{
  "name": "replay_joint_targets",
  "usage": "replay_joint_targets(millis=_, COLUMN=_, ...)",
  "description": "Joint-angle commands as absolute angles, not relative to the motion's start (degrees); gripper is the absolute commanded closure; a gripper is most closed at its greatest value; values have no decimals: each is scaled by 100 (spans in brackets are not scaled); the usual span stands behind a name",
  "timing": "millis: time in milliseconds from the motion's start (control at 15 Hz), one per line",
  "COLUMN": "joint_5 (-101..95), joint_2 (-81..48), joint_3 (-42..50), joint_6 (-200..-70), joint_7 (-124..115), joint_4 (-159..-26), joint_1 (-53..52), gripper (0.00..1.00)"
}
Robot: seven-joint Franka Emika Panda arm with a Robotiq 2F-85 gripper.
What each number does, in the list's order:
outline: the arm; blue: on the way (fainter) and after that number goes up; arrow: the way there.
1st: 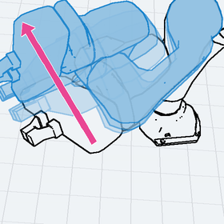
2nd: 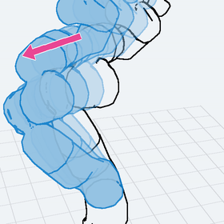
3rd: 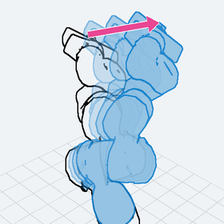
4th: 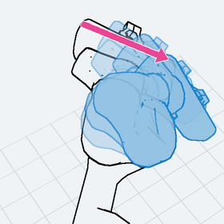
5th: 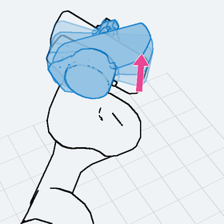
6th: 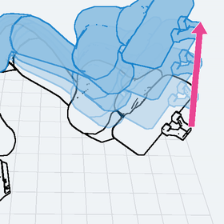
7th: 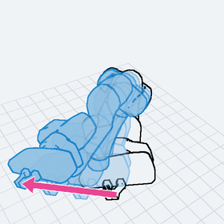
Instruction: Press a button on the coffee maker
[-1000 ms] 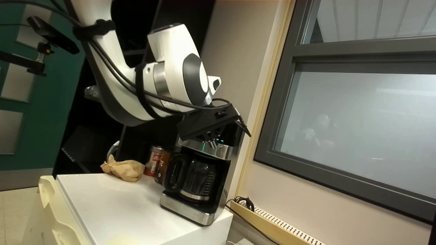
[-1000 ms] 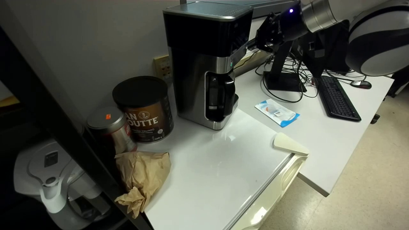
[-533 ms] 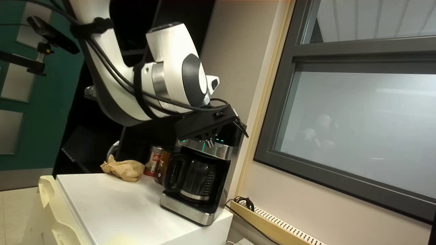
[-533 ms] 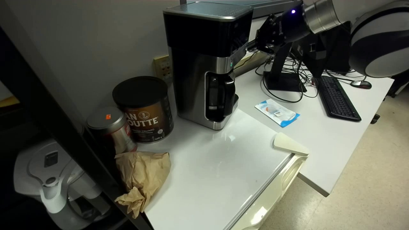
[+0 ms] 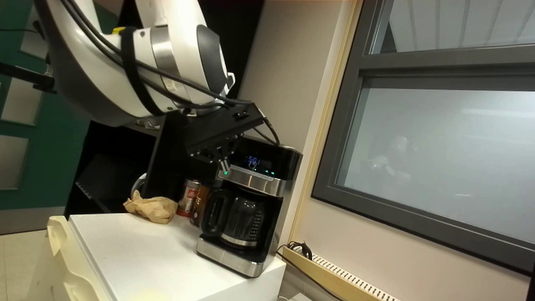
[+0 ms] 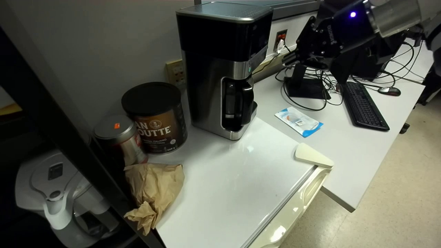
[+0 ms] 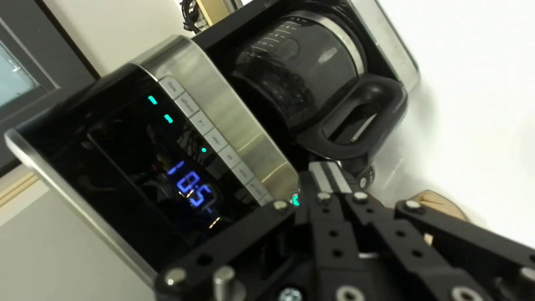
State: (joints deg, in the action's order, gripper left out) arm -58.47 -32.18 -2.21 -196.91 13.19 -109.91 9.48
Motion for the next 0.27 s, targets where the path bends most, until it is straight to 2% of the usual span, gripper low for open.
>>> replay_joint_targets(millis=0, joint_5=-6419, joint_2=-2368, joint_3=-204, joint_6=-19836, joint_7=1413, joint_4=-12016, joint_1=1108, gripper=100)
replay_joint_targets(millis=200, joint_5=-6832, joint_2=-1973, joint_3=-133, joint_6=-19990, joint_7=1442, joint_4=-12451, joint_1=1192, gripper=100)
